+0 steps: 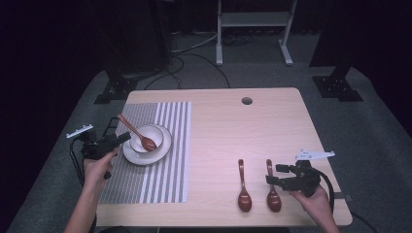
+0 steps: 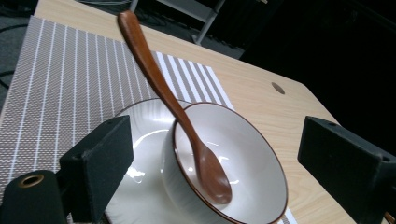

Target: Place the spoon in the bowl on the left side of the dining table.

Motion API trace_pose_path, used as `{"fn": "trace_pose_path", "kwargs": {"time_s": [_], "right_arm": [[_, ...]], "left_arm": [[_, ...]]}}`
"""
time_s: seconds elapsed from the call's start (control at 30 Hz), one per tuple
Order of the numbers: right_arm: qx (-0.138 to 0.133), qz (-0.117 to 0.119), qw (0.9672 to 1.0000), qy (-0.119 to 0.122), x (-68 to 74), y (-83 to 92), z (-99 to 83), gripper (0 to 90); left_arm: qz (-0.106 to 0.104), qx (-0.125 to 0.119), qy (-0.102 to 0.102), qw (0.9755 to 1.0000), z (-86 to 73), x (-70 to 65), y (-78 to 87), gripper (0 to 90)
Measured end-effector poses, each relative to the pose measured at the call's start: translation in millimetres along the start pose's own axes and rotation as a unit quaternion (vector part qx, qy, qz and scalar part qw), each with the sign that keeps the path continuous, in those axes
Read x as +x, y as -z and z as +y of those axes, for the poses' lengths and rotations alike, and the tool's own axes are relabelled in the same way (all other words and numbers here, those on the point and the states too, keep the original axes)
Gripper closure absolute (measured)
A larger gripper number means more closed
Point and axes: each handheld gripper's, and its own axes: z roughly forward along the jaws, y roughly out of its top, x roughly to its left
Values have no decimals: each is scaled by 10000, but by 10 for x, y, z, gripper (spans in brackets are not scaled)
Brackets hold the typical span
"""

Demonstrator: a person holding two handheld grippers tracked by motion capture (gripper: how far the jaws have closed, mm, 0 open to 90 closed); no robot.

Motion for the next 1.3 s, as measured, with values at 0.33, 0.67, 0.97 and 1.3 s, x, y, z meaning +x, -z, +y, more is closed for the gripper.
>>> {"fn": "trace_pose_path", "kwargs": {"time_s": [0.33,0.67,0.97,1.3], "right_arm": [[3,-1,10000,-15,-5,8,-10,217],[53,9,10000,-9,-6,-4,-11,218],[25,18,10000,-52,-21,11,-22,217],[30,36,10000,-59,-25,7,-23,217]], "left_arm": [[-173,12,-138,9998,-3,-160,-18,93],[-337,130,-601,9975,32,-441,-146,93],[-500,269,-922,9941,9,-697,-315,93],[-638,424,-1106,9909,-39,-875,-474,93]]}}
